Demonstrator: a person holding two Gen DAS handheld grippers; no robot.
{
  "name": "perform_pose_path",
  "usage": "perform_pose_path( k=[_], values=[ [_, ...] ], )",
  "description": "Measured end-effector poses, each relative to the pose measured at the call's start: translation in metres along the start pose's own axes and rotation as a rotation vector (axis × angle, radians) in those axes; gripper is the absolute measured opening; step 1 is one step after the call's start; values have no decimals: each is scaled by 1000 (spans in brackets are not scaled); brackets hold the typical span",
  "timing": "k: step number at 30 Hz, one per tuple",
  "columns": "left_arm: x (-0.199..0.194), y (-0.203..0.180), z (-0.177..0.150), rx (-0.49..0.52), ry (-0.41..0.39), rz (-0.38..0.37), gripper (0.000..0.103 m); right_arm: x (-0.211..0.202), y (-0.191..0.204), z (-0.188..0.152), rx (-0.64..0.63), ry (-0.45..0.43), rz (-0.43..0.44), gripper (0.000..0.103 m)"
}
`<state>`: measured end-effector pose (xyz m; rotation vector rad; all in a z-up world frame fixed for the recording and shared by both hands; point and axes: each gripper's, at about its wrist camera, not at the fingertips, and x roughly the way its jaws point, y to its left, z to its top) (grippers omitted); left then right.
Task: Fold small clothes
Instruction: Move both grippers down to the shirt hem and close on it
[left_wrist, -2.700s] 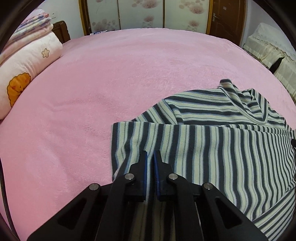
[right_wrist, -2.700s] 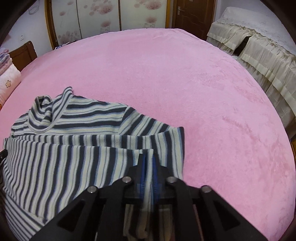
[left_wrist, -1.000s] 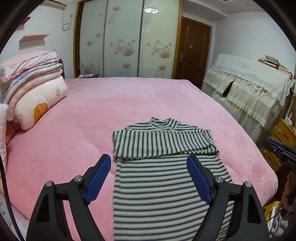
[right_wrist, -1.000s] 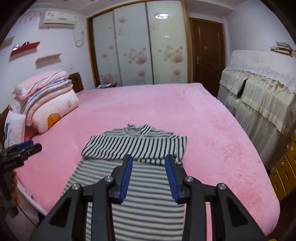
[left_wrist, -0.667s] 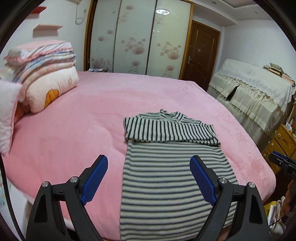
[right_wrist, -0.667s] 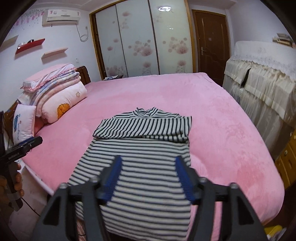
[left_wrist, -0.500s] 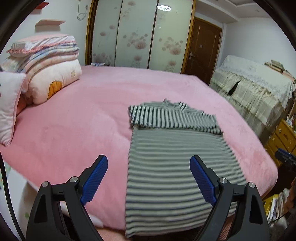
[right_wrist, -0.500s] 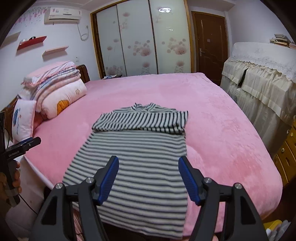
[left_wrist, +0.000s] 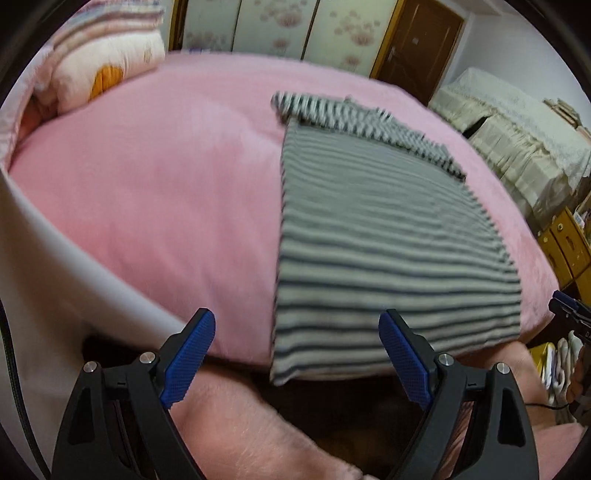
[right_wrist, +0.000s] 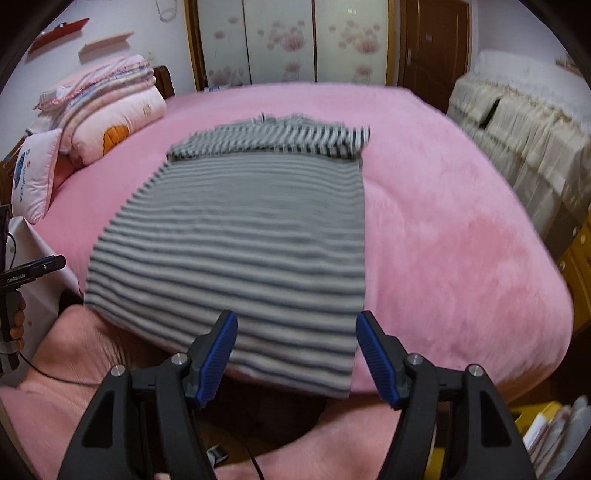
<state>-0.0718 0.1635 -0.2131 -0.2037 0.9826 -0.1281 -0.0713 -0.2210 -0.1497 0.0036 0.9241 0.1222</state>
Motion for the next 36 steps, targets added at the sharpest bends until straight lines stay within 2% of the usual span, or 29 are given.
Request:
perform_pose_path(
  k=[6,10,12,14,18,28,33,36],
  values=[
    [28,23,-12,-87,55,-88,85,37,-16,-28,52,116,-14,67],
    [46,19,-14,-89,96,-128,83,55,-34,-29,122,152,-5,66],
    [55,13,-12,-73,118,-140,81,63,-42,-27,155,168,18,62],
    [67,5,-12,-55,151,-149,78,72,-46,-27,173,188,40,52],
    [84,-2,-11,-53,185,-139,74,92,-50,-33,205,247,76,46],
    [83,6,-11,-125,164,-133,72,94,-57,-39,238,228,131,46],
    [79,13,-16,-156,152,-113,72,92,-61,-39,243,229,131,45],
    [81,20,-18,-185,159,-129,72,93,-60,-39,238,230,123,45]
  ],
)
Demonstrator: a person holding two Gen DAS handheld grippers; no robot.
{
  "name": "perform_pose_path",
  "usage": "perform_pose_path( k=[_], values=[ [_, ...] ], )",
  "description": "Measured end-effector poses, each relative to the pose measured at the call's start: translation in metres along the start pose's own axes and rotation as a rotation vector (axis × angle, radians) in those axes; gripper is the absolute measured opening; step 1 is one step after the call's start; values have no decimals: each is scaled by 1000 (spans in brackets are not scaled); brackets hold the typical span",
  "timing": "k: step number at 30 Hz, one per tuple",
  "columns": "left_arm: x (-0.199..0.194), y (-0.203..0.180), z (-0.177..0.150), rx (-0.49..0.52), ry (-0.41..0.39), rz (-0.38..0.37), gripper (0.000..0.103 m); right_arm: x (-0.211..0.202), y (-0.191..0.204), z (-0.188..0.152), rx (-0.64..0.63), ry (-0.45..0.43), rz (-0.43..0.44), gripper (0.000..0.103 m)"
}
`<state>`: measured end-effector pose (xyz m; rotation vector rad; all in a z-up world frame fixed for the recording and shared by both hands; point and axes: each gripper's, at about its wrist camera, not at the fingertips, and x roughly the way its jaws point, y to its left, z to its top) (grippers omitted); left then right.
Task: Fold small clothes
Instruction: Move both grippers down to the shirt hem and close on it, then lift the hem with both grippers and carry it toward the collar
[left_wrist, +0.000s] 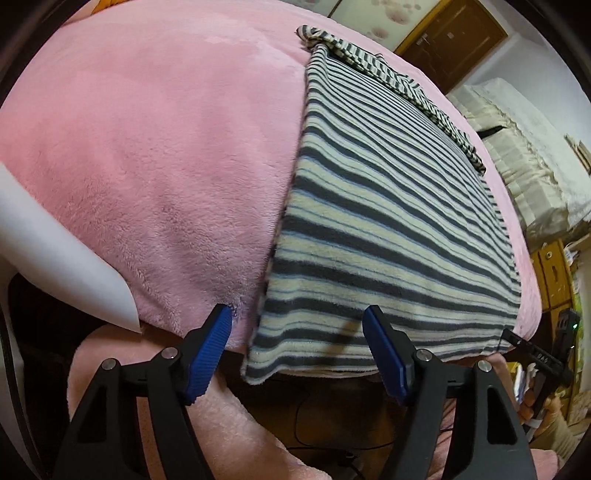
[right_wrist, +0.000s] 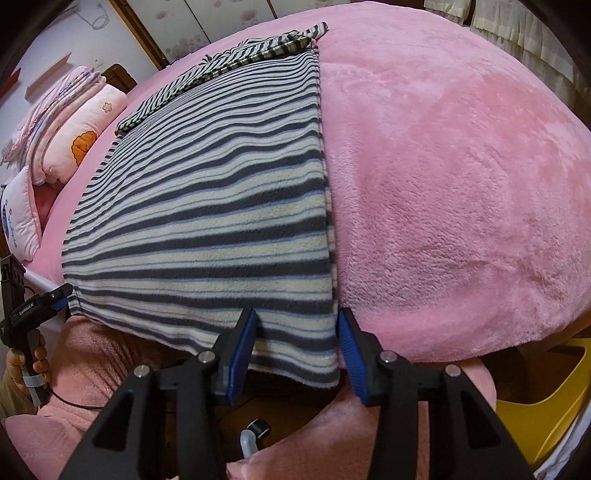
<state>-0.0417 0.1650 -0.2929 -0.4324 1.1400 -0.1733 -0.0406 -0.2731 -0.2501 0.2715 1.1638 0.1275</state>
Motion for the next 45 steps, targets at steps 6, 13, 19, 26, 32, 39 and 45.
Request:
perform_pose_path(
  k=[6,13,19,26,32,39,45],
  values=[
    [6,-12,-1,68,27,43,74,4,11,0,-34,11,-11,28],
    [11,-13,-1,50,81,23,7,2,18,0,-55,19,11,7],
    [1,-23,2,84,93,4,4,-18,35,4,-135,-10,36,6],
    [-40,-33,23,48,10,-123,4,-72,45,24,-171,-134,128,6],
    [-85,-39,65,-20,-120,-248,4,-111,54,58,-173,-246,176,6],
    [-116,-62,147,-83,-256,-290,4,-139,58,126,-134,-365,246,6],
    [-113,-71,227,-164,-322,-296,4,-141,47,202,-52,-436,282,6]
  ],
)
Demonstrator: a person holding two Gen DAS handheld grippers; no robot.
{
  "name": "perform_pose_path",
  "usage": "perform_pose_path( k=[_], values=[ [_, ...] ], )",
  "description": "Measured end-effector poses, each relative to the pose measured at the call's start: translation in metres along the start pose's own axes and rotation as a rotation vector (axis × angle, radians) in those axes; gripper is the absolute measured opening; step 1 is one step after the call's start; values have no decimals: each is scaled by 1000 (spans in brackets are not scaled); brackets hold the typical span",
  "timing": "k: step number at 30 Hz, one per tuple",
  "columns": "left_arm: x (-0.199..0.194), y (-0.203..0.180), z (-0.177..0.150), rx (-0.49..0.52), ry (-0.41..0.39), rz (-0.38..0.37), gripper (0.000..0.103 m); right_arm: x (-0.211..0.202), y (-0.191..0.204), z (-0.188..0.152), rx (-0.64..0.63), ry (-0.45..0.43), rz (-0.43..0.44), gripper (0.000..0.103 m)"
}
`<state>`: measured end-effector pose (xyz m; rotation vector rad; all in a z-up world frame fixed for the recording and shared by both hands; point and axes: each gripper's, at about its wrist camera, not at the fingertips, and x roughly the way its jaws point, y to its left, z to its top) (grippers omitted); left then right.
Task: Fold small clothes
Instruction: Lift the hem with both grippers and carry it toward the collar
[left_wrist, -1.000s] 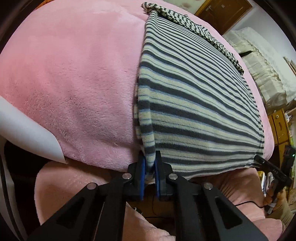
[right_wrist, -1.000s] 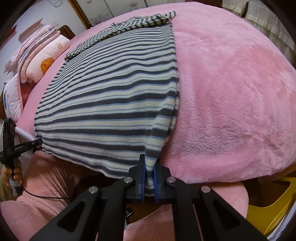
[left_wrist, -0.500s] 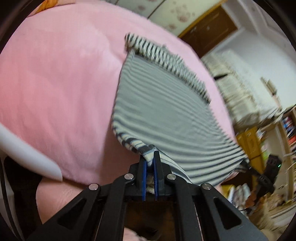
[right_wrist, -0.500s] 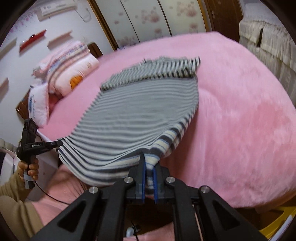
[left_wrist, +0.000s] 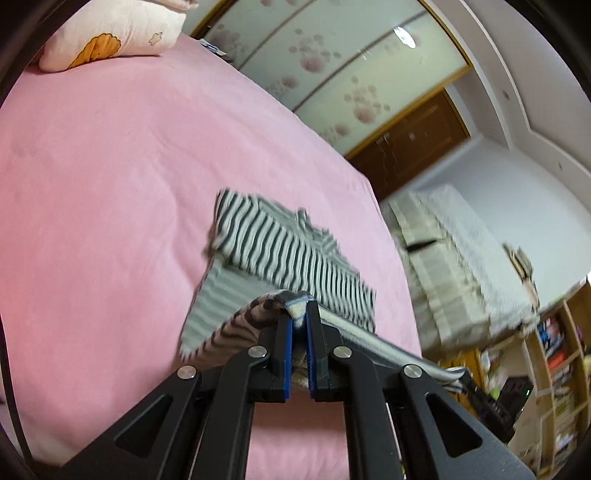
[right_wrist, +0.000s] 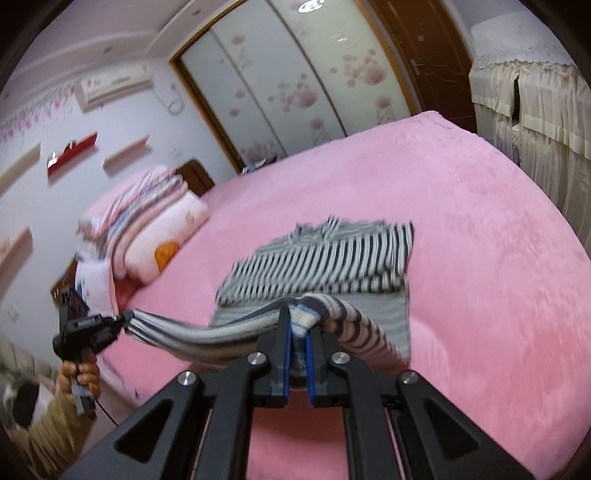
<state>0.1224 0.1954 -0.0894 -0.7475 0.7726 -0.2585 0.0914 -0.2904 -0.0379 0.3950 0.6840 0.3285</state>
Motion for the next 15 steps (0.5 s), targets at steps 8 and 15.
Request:
perform_pose_path(
  k=[8,15],
  values=[
    [105,-8,79,-46,-7,78,4,87,-30,68,65,-7,-30,6],
    [215,7,130,-68,37,140,4,188,-82,102,142,42,-111,6]
  ],
)
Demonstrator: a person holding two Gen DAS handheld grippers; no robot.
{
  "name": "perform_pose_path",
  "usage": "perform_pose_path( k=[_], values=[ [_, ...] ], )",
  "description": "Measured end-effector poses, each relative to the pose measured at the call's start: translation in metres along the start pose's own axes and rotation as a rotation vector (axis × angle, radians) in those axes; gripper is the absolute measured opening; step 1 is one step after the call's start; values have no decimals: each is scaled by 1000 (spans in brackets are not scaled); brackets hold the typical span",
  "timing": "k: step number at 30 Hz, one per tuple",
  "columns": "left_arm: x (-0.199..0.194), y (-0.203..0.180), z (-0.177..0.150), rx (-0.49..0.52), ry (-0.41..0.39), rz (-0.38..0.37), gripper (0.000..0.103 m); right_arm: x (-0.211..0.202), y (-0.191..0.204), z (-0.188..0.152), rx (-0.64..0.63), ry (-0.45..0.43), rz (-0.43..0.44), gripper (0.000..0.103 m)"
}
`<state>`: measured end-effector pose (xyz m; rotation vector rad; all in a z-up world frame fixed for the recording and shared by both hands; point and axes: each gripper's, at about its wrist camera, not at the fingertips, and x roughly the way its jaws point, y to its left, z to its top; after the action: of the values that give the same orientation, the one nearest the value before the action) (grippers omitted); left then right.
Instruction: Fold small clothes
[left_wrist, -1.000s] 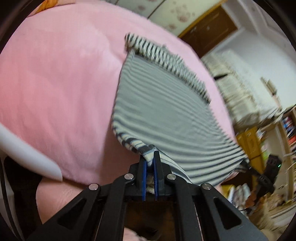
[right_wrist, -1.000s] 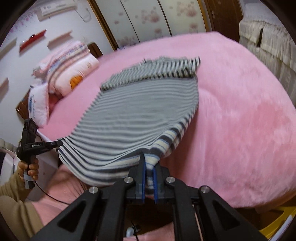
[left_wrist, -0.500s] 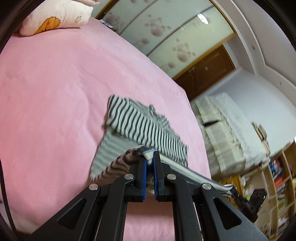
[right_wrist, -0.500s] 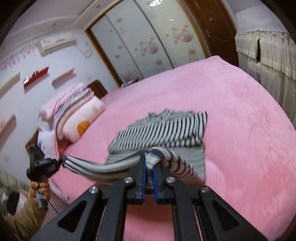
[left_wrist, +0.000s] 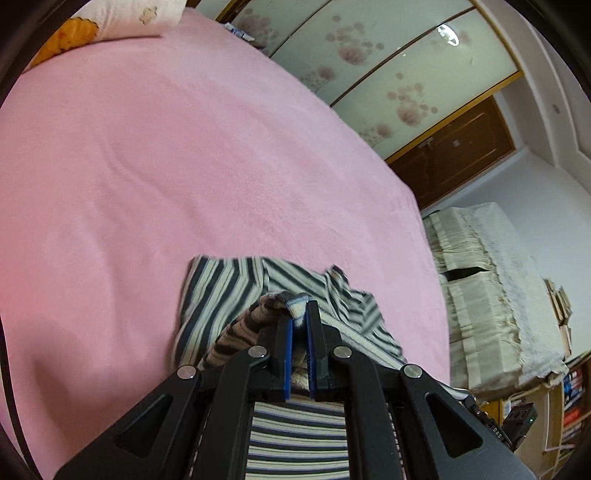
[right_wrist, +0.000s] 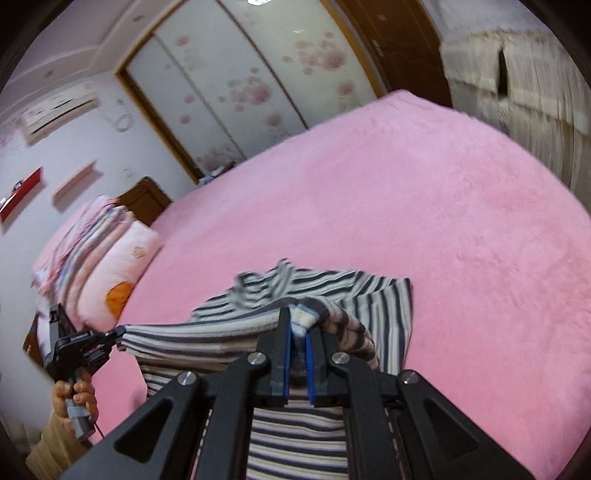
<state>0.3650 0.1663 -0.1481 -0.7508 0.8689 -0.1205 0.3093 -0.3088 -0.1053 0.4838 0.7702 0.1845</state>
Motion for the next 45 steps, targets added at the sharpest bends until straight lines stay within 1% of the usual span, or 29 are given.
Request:
perform_pose_path(
  k=[1,3,4,5,6,7,8,10,12,14,16,18,20,22,24,28,29,32,35,38,39,40,41,42,43,44,45],
  values=[
    [16,2,5,-10,9,6,5,12,-6,3,19,8,-10,6],
    [49,11,12,-31,34,64,15,44,-22,10,70,47,-37,10],
    [60,16,14,-50,43,84,30,57,-30,11,103,74,-44,12],
    [74,24,17,-86,58,100,47,74,-43,13,164,121,-38,23],
    [84,30,18,-120,63,108,50,86,-53,13,222,155,-54,29],
    [88,33,19,-136,60,110,50,92,-61,13,256,175,-71,40],
    [93,35,21,-141,53,111,50,97,-66,13,278,184,-85,40],
    [96,34,21,-117,35,117,50,99,-73,15,293,169,-84,40],
    [98,29,22,-59,28,128,50,94,-73,15,262,139,-71,40],
    [102,25,26,11,27,145,50,87,-67,16,182,104,-84,40],
    [102,19,29,92,31,139,50,85,-61,17,85,92,-107,40],
    [98,16,33,168,38,119,50,86,-55,19,-8,110,-120,40],
    [97,13,36,245,62,80,50,91,-51,19,-98,145,-114,40],
    [96,12,39,330,83,65,50,96,-46,19,-177,170,-123,40],
    [95,13,41,387,87,72,50,101,-43,19,-233,186,-130,40],
    [99,18,42,458,116,89,50,111,-42,23,-270,200,-104,40],
    [104,17,41,483,124,105,50,116,-42,24,-273,207,-100,40],
    [117,15,36,545,161,126,50,129,-41,26,-286,220,-112,40],
    [126,8,32,602,181,110,50,144,-41,26,-287,241,-118,40],
    [140,-2,28,647,200,91,50,152,-44,27,-279,254,-102,40],
    [143,-4,28,652,206,88,49,156,-43,27,-278,256,-101,40],
    [147,-5,28,652,218,81,39,159,-44,27,-274,259,-95,38],
    [149,-6,29,650,224,78,19,161,-45,27,-268,263,-89,35],
    [153,-7,29,641,228,82,12,164,-46,26,-260,270,-85,31],
    [153,-8,30,633,225,78,7,166,-47,26,-260,274,-86,19],
    [152,-9,30,630,213,73,5,167,-47,25,-265,274,-96,10],
    [148,-12,29,636,178,76,5,167,-47,24,-271,270,-103,9]
  ],
)
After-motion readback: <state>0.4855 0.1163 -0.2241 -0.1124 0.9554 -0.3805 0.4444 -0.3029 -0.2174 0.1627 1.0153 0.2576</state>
